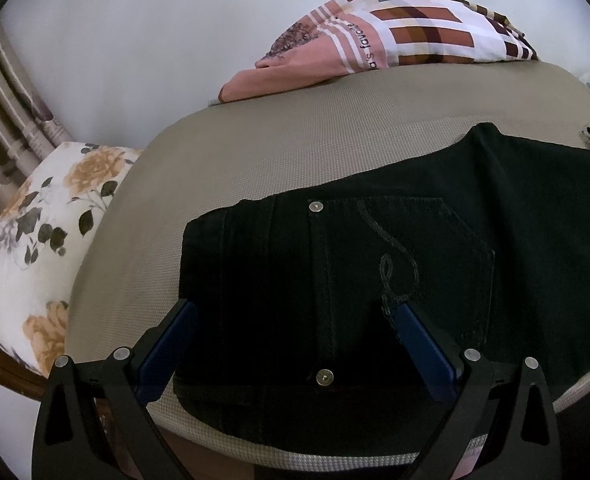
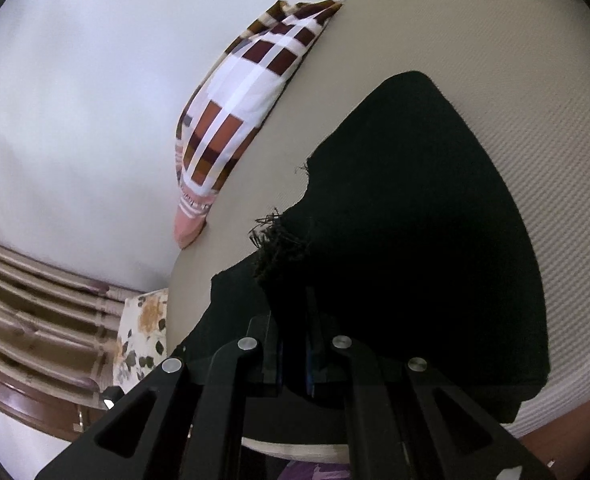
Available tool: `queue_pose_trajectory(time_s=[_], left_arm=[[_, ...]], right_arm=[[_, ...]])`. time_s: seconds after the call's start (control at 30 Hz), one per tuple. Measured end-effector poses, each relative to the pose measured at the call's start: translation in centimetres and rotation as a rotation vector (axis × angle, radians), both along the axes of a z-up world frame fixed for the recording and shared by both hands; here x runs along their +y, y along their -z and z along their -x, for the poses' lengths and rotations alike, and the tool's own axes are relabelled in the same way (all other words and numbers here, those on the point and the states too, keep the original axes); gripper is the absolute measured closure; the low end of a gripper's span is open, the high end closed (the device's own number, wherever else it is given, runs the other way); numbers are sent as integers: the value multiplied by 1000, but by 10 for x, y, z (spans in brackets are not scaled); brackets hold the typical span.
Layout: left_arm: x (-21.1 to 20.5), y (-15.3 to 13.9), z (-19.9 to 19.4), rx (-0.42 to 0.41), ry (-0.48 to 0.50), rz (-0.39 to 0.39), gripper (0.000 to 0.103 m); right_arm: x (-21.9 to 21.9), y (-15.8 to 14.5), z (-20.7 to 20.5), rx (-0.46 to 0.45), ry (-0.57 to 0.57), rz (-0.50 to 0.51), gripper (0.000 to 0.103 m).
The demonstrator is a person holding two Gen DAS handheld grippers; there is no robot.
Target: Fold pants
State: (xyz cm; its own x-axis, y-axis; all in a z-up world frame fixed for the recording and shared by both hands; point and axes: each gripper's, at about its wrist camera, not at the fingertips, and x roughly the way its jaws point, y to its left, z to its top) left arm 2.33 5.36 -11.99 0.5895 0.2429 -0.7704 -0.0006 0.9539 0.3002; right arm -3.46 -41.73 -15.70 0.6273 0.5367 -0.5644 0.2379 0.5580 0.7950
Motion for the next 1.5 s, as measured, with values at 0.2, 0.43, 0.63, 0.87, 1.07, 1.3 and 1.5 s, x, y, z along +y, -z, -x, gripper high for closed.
queue_pose_trajectory(time_s=[0.2,0.43,0.63,0.87,1.07,1.3,1.5], left_arm=[[-2,2,0,3,2,-1,4],[-3,4,0,11,6,0,4],[-1,8,-1,24,11,2,4],[0,10,-3,36,14,7,4],[-1,13,-3,51,17,4,4],[-4,15,-4,55,25,2,4],[-5,15,-4,58,28,-1,4]], right_arm=[[26,-3,1,-10,-60,-24,96],[74,-5,-4,-23,-164,-79,96],[122,0,-15,-16,-279,-119,96],[152,20,-17,34,-338,-125,96],[153,30,-15,52,-348,-120,95],[158,28,-17,42,-367,-88,94],[168,26,-16,31,-407,-11,92]])
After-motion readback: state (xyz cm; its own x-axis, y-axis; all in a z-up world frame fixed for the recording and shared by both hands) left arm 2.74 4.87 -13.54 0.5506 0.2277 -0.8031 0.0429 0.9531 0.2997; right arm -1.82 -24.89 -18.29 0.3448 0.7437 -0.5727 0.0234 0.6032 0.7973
